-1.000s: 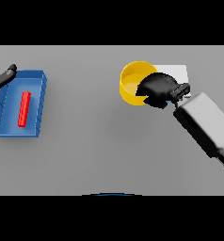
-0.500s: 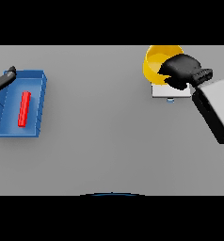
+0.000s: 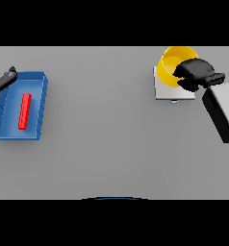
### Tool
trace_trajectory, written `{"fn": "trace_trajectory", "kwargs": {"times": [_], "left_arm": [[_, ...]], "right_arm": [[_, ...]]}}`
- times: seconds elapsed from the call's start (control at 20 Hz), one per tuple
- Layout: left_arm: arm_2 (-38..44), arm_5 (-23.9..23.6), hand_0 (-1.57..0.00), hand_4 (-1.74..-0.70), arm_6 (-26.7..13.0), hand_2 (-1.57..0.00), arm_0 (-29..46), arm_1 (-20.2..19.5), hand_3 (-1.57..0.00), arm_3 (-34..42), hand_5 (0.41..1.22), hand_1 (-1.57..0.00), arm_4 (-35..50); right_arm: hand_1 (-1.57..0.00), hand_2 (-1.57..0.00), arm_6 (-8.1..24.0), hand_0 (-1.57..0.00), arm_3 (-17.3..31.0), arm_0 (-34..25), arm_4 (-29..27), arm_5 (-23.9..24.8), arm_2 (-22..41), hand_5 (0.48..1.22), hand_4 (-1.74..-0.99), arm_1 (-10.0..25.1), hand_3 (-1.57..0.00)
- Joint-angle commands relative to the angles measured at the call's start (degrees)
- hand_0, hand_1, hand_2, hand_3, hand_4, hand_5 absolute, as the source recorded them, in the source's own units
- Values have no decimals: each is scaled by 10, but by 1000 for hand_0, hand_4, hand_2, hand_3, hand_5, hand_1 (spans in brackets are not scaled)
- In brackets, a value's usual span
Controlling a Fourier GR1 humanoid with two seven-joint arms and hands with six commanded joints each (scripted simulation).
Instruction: Pick up the red beaker and tilt it to pour out 1 green nut into yellow bowl. Pick up the yellow bowl and place it on the metallic measuring scale.
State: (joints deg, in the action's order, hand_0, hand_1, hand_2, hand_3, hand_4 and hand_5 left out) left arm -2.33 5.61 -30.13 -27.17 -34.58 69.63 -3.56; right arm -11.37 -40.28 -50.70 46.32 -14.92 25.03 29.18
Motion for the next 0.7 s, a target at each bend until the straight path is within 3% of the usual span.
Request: {"fn": "trace_trajectory", "kwargs": {"times": [0.0,0.35,0.45,0.5,0.55,0.65], "left_arm": [[0,2,1,-859,2,1,1,1,1,-5,807,1,1],[1,0,1,-844,8,1,11,-1,1,7,783,1,2],[-3,4,1,-838,-3,1,7,0,1,10,779,1,2],[-3,5,1,-836,-2,1,6,0,1,5,775,1,2],[-2,5,1,-837,1,1,5,2,1,3,773,1,3],[0,2,1,-834,2,1,7,0,1,7,771,1,4]], "right_arm": [[-1571,-1390,3,-1571,10,1,0,6,-1,1221,-1741,-4,-1361],[-1571,-1374,-5,-1571,45,-6,0,4,2,1221,-1741,-17,-1448],[-1496,-1437,-4,-1565,53,-9,0,7,0,1221,-1741,-17,-1249],[-1428,-1343,2,-1558,64,-15,3,8,1,1221,-1682,-24,-1110],[-1285,-1178,1,-1471,62,-13,0,5,-1,1145,-1632,-22,-959],[-958,-848,9,-1147,60,-9,-14,-7,-12,1014,-1559,-23,-688]]}}
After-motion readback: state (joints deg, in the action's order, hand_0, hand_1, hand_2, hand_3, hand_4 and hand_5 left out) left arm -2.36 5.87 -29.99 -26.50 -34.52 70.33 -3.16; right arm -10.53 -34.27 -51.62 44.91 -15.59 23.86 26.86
